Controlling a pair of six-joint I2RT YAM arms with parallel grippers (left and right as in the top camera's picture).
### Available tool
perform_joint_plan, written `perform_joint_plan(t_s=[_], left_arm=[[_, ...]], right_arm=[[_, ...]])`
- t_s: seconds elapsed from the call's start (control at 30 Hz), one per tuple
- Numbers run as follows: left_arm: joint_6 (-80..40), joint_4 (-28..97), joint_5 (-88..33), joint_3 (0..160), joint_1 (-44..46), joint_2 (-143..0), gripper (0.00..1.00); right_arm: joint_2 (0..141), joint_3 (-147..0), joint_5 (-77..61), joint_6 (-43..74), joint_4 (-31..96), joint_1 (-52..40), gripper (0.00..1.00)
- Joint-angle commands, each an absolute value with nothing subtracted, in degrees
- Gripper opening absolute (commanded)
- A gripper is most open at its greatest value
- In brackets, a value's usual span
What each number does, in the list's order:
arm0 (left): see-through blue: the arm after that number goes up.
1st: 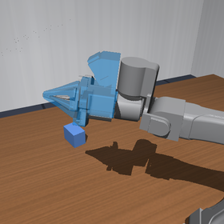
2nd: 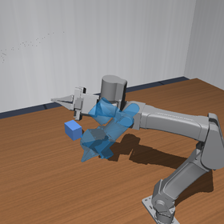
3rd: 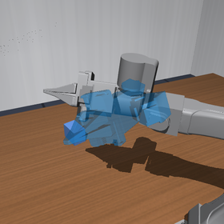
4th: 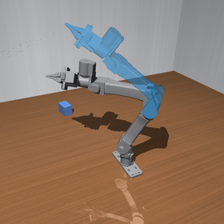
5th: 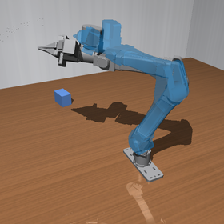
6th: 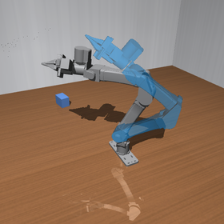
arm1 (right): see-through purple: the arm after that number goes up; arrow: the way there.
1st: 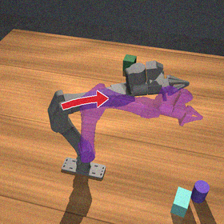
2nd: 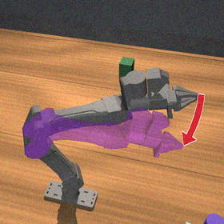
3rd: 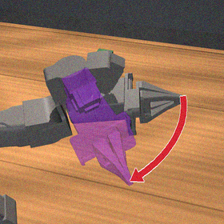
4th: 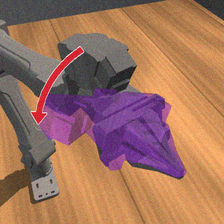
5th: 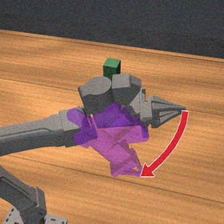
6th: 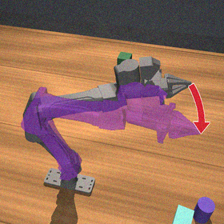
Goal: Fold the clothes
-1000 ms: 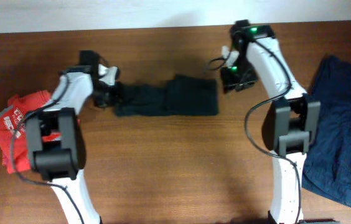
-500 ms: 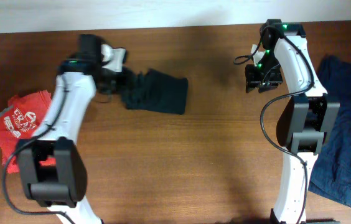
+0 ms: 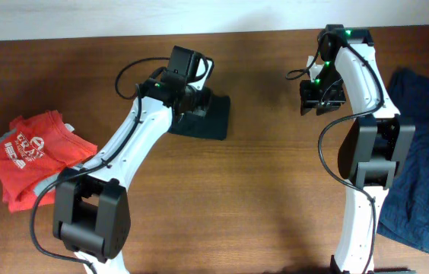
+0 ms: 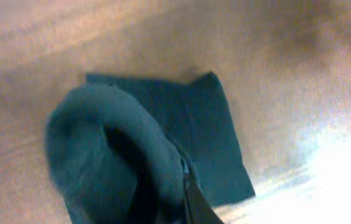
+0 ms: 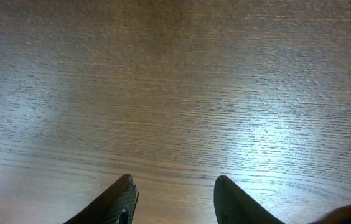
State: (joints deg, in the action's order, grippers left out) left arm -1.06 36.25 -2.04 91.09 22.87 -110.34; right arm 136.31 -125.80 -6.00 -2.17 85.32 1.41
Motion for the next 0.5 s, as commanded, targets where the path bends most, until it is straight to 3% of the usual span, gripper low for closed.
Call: perform_joint_plan(t_s=[0.0, 0.2, 0.47], left_arm=[[-0.38, 34.37, -2.76, 91.83, 23.27, -113.75, 0.11], [-0.38, 33.23, -9.23, 91.83, 24.36, -117.75, 0.12], [2.81, 33.45, -12.43, 91.94, 26.74, -117.84, 0.53]], right_arm=[[134.39, -126.72, -5.54, -2.57, 85.52, 1.08, 0.46], [134.39, -126.72, -5.54, -2.57, 85.52, 1.08, 0.46], [134.39, -126.72, -5.54, -2.70, 85.54, 1.08, 0.46]])
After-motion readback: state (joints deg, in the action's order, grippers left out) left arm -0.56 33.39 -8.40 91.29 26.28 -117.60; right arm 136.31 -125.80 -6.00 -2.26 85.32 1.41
